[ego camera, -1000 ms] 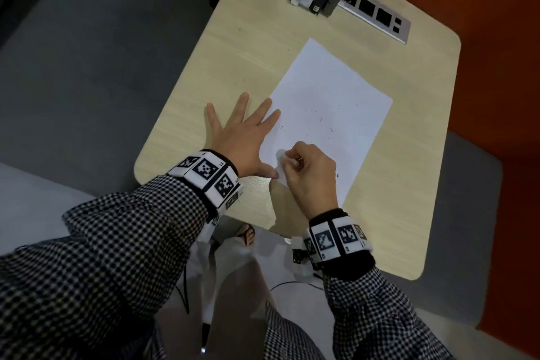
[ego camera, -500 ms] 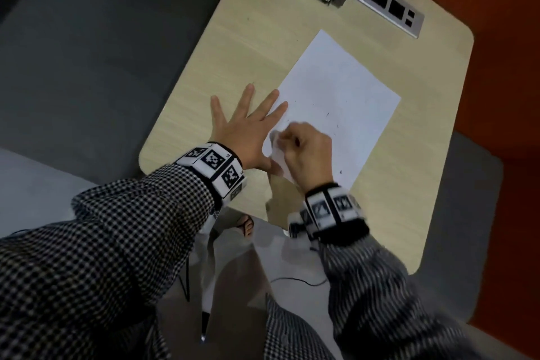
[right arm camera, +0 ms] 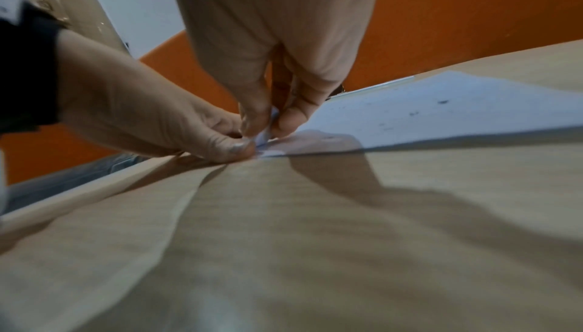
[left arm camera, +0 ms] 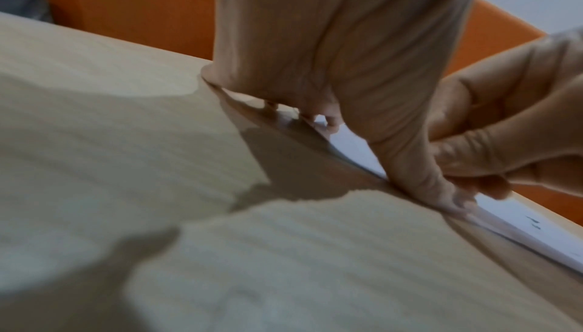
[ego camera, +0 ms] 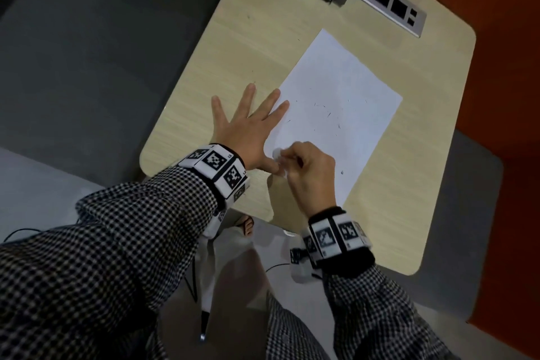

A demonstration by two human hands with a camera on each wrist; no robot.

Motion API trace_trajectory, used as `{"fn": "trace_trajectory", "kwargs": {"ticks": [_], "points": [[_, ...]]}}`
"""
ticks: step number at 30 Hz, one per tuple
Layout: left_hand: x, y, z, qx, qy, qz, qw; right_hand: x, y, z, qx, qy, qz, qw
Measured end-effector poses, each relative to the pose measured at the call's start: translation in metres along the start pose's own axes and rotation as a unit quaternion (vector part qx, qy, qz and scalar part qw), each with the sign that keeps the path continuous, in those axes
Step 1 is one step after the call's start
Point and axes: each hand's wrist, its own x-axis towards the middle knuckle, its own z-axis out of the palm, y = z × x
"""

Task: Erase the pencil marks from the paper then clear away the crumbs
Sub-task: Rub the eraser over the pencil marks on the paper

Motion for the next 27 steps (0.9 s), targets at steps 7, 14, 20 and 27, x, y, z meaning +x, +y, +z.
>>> {"fn": "trace_trajectory", "kwargs": {"ticks": [7, 14, 20, 27], "points": [[0.0, 0.001, 0.0, 0.001, -0.002, -0.002, 1.0, 0.025, 0.002, 0.004, 0.005, 0.021, 0.014, 1.0], [-0.001, 0.002, -0.001, -0.009, -0.002, -0.003, 1.0, 0.04, -0.003, 0.004, -0.003, 0.007, 0.022, 1.0], [-0.002, 0.002, -0.003, 0.0, -0.006, -0.005, 1.0, -0.001, -0.001, 0.001, 0.001, 0.002, 0.004, 1.0], [-0.002, 0.004, -0.005, -0.005, -0.008, -0.009, 1.0, 0.013, -0.003, 0.008, -0.019, 0.006, -0.021, 1.0]]}}
